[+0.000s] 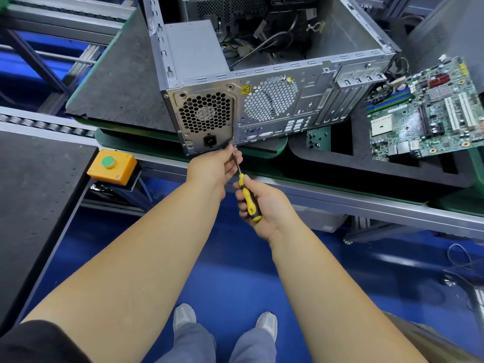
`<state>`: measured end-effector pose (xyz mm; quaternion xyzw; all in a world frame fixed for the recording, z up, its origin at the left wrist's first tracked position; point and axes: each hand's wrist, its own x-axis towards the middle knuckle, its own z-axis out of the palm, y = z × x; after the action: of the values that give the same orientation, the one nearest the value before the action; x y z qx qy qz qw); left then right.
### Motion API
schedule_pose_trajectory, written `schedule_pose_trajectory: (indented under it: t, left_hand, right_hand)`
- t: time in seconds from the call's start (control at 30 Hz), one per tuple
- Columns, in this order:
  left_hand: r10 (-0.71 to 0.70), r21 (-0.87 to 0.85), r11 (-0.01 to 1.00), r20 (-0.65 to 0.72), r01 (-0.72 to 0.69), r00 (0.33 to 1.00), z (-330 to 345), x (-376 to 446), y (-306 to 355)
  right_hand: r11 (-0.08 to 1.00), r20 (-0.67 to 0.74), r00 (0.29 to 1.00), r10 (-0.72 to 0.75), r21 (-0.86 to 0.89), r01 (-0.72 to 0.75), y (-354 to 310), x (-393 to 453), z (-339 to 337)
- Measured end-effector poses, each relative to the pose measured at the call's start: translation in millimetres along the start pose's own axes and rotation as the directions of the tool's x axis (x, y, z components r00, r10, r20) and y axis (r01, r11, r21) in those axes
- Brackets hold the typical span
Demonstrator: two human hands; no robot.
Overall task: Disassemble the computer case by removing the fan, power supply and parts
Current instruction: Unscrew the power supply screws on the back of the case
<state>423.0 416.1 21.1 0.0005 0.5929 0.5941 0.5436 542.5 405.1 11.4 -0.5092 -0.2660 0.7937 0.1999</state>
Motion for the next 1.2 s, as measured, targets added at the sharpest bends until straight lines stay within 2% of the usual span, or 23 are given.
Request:
schedule_pose_trajectory:
  t: [0.13,0.27,0.33,0.4,0.47,0.53,0.63,0.67,0.73,1.03,1.13,1.2]
  left_hand:
    - [-0.033,0.006,0.999,0.004,0.033,0.999,-1.5,-2.3,1.4]
    - [-0.057,0.030,0.998,-0.023,0.058,0.998,-2.3,-3.6,4.2]
    - [-0.065,0.032,0.997,-0.023,0.066,0.998,-2.2,-3.4,4.2]
    - [-0.058,0.033,0.998,-0.011,0.058,0.998,-1.6,-3.2,2.8]
    - [-0.042,0.040,0.998,-0.003,0.042,0.999,-0.9,-2.3,0.7]
    - [-0.022,0.034,0.999,-0.001,0.022,1.000,-0.7,-1.0,-0.5]
    - [-0.022,0.029,0.999,-0.001,0.022,1.000,-1.2,0.3,-0.1]
    - [-0.022,0.031,0.999,0.001,0.022,1.000,-1.6,0.5,-0.2]
    - [-0.022,0.027,0.999,-0.001,0.022,1.000,-2.1,0.4,-0.5]
    - [-0.043,0.033,0.999,0.009,0.042,0.999,-0.2,-0.4,1.4]
    - [-0.069,0.061,0.996,-0.010,0.070,0.998,1.1,0.2,3.3]
    - [-0.073,0.055,0.996,-0.026,0.074,0.997,1.1,1.3,3.1]
  right_hand:
    - [0.994,-0.080,0.994,-0.076,-0.089,0.068,2.7,1.9,5.2]
    - [0.902,-0.184,0.950,-0.250,-0.402,0.160,5.1,0.3,7.5]
    - [0.765,-0.193,0.901,-0.388,-0.613,0.198,4.7,-0.5,7.4]
    - [0.550,-0.136,0.838,-0.529,-0.807,0.215,4.1,-1.3,8.3]
    - [0.408,-0.086,0.800,-0.593,-0.889,0.207,3.5,-2.2,10.4]
    - [0.416,-0.080,0.832,-0.548,-0.890,0.188,4.6,-1.9,11.8]
    - [0.620,-0.113,0.911,-0.397,-0.765,0.175,7.1,-1.6,10.3]
    - [0.673,-0.127,0.917,-0.378,-0.718,0.178,7.4,-1.6,8.9]
    - [0.710,-0.149,0.907,-0.395,-0.676,0.198,7.3,-1.6,6.0]
    - [0.700,-0.170,0.863,-0.476,-0.667,0.255,5.9,-2.5,5.5]
    - [0.604,-0.129,0.832,-0.540,-0.748,0.276,4.5,-6.3,7.1]
    - [0.453,-0.082,0.789,-0.609,-0.852,0.261,3.7,-8.9,8.5]
